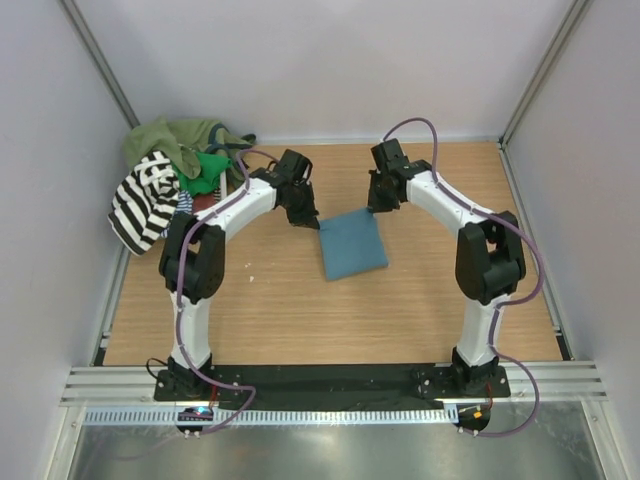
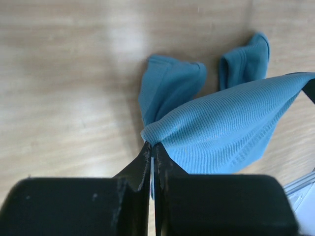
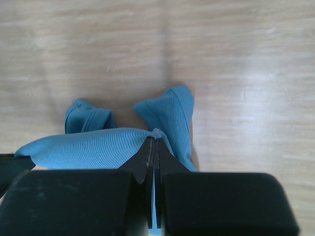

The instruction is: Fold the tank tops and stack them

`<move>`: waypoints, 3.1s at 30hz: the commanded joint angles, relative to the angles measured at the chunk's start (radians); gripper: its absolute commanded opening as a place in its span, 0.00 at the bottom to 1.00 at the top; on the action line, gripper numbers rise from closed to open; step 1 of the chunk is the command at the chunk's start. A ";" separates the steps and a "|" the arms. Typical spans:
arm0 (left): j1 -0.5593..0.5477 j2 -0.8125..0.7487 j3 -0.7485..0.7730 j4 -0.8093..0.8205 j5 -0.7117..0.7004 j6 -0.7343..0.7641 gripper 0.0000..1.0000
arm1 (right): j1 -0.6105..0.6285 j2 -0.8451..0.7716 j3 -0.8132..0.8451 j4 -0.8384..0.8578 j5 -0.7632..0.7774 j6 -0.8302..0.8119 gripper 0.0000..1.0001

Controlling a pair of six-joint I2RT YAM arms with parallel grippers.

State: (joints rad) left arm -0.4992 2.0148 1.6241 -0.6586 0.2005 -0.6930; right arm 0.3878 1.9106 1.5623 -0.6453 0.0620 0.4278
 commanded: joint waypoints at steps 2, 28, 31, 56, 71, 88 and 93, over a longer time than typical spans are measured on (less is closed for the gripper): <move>0.033 0.137 0.140 0.008 0.079 0.026 0.00 | -0.053 0.099 0.106 0.061 -0.007 -0.008 0.01; 0.042 0.214 0.309 0.093 0.120 0.026 0.43 | -0.099 0.007 -0.002 0.210 -0.022 0.046 0.01; 0.042 0.245 0.330 0.096 0.126 0.027 0.43 | -0.099 -0.007 -0.005 0.199 -0.004 0.048 0.01; 0.039 0.344 0.310 0.290 0.186 -0.008 0.48 | -0.225 -0.048 -0.235 0.368 -0.192 0.097 0.59; 0.031 0.406 0.372 0.307 0.209 -0.033 0.17 | -0.242 0.087 -0.263 0.500 -0.416 0.135 0.54; 0.016 0.368 0.342 0.312 0.209 -0.023 0.14 | -0.242 -0.099 -0.327 0.406 -0.223 0.042 0.71; 0.008 0.369 0.345 0.310 0.209 -0.023 0.14 | -0.242 -0.062 -0.347 0.433 -0.251 0.049 0.72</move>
State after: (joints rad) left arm -0.4778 2.4302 1.9614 -0.3801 0.3889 -0.7258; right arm 0.1482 1.8408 1.2335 -0.2321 -0.1955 0.4915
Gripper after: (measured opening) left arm 0.139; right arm 0.717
